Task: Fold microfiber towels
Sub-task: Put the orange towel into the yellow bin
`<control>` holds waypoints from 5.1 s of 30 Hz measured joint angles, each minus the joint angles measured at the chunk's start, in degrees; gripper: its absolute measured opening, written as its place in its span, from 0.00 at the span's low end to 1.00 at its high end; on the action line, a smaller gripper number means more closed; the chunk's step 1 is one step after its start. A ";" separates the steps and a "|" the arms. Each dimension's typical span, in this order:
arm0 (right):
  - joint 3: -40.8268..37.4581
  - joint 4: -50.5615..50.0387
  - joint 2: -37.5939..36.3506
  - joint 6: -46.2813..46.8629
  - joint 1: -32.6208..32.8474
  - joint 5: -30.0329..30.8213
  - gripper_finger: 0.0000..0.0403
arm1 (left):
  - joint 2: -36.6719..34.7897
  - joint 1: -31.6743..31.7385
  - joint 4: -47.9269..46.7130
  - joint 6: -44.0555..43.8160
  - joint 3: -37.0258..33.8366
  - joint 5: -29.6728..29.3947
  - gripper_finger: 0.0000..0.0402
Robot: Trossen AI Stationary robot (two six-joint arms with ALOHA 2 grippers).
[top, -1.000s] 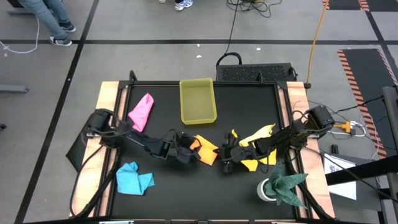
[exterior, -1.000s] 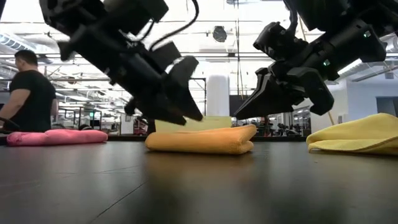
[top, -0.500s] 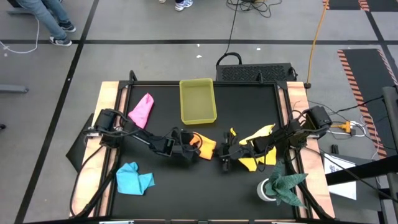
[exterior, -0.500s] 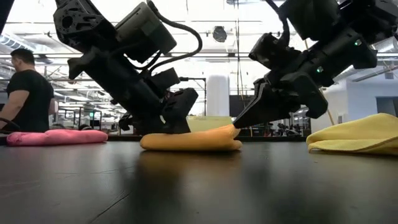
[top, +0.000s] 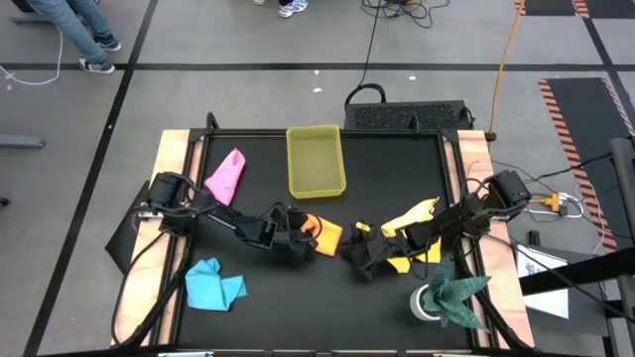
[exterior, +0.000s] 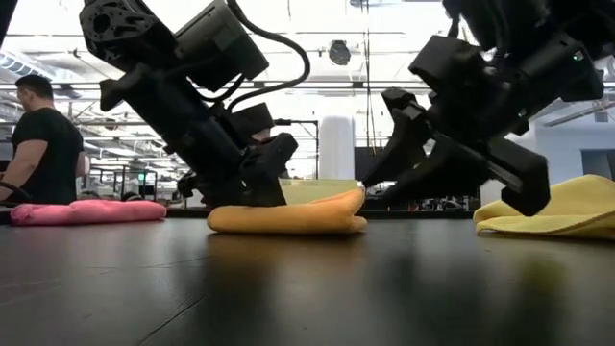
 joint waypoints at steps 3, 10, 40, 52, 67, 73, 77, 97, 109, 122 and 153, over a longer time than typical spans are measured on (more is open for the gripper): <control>0.02 0.59 0.83 -6.35 -0.49 0.31 0.49 | -0.02 0.00 -0.70 -0.49 0.00 -0.11 0.57; 0.30 10.91 7.37 -24.53 -2.22 1.67 0.56 | -0.02 0.31 -0.72 -0.30 0.02 0.00 0.57; 7.20 -11.28 3.61 -20.97 -3.05 -1.12 0.61 | -0.44 0.17 0.73 3.04 -0.13 1.01 0.57; 7.58 -6.24 8.22 -32.98 -2.61 0.67 0.52 | -0.44 0.17 1.68 3.97 -0.11 1.95 0.57; 7.26 -8.46 4.61 -35.84 0.31 4.12 0.55 | -0.46 0.17 2.40 3.93 -0.11 2.31 0.57; 7.26 -8.85 5.12 -37.20 -4.49 -3.15 0.50 | -0.46 0.17 2.69 3.93 -0.11 2.47 0.57; 7.56 -6.41 7.61 -39.65 -6.02 -4.59 0.45 | -0.46 0.17 3.36 3.91 -0.09 2.59 0.57; 7.12 -11.92 1.68 -21.63 -4.37 -5.15 0.03 | -11.16 -5.28 -8.14 3.97 0.00 -4.34 0.57; 13.19 -22.95 -13.58 -2.77 -8.01 -10.26 0.01 | -15.72 -9.80 -24.88 -6.59 -0.10 -14.01 0.57; 32.17 -29.41 -5.77 -15.55 -31.86 3.48 0.01 | -15.72 -9.18 -35.16 -16.58 -0.07 -14.75 0.57; 32.37 -35.63 10.45 -21.30 -33.31 -2.20 0.09 | -14.49 -9.11 -28.79 -13.02 -0.04 -15.01 0.57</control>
